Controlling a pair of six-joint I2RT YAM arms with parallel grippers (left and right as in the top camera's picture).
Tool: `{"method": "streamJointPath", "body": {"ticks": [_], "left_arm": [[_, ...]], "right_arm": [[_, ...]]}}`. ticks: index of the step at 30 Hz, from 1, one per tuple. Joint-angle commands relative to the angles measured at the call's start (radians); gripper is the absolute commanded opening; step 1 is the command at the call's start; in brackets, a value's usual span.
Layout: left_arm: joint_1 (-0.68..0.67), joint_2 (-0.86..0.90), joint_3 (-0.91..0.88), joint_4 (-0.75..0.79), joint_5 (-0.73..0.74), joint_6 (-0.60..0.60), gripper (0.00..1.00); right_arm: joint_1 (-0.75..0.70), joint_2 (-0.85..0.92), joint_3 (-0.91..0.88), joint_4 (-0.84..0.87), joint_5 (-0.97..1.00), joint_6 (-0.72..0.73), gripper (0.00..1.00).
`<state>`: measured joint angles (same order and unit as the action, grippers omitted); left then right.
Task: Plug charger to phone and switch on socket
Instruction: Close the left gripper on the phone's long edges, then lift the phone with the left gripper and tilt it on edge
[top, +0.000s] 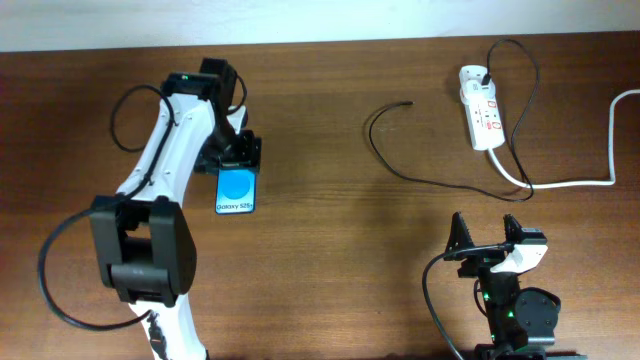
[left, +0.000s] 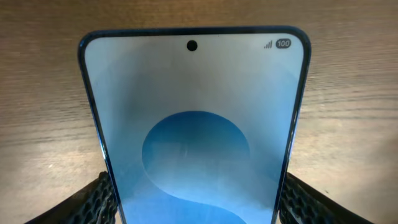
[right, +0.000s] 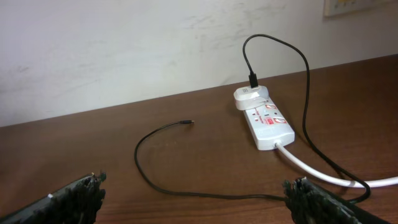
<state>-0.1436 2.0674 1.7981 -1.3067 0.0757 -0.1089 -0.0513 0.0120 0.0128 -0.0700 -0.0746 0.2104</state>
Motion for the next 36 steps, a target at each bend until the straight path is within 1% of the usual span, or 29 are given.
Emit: {"method": "streamJointPath", "body": {"ticks": [1,4,7,11,19,22,24,26,30,34,36], "left_arm": [[0.002,-0.011,0.118,-0.084,0.015,-0.002,0.35],[0.002,-0.037,0.17,-0.147,0.015,-0.002,0.33],[0.002,-0.113,0.174,-0.184,0.014,-0.002,0.33],[0.002,-0.248,0.174,-0.226,0.015,-0.002,0.32],[0.002,-0.579,0.174,-0.375,0.015,-0.002,0.28],[0.002,-0.697,0.174,-0.381,0.017,-0.002,0.28],[0.002,-0.755,0.174,-0.38,0.073,-0.002,0.3],[0.002,-0.796,0.172,-0.378,0.14,-0.003,0.3],[0.002,-0.817,0.105,-0.354,0.154,-0.111,0.28],[0.002,-0.817,-0.091,-0.254,0.16,-0.245,0.27],[0.002,-0.817,-0.253,-0.15,0.212,-0.322,0.26]], "right_arm": [[0.005,-0.008,-0.007,-0.002,0.008,0.008,0.98],[0.004,-0.008,-0.007,-0.002,0.008,0.008,0.98],[0.005,-0.008,-0.007,-0.002,0.008,0.008,0.98],[0.005,-0.008,-0.007,-0.002,0.008,0.008,0.98],[0.004,-0.008,-0.007,-0.002,0.008,0.008,0.98],[0.005,-0.008,-0.007,-0.002,0.008,0.008,0.98],[0.004,-0.008,-0.007,-0.002,0.008,0.008,0.98],[0.004,-0.008,-0.007,-0.002,0.008,0.008,0.98],[0.004,-0.008,-0.007,-0.002,0.008,0.008,0.98],[0.004,-0.008,-0.007,-0.002,0.008,0.008,0.98],[0.005,-0.008,-0.007,-0.002,0.008,0.008,0.98]]}}
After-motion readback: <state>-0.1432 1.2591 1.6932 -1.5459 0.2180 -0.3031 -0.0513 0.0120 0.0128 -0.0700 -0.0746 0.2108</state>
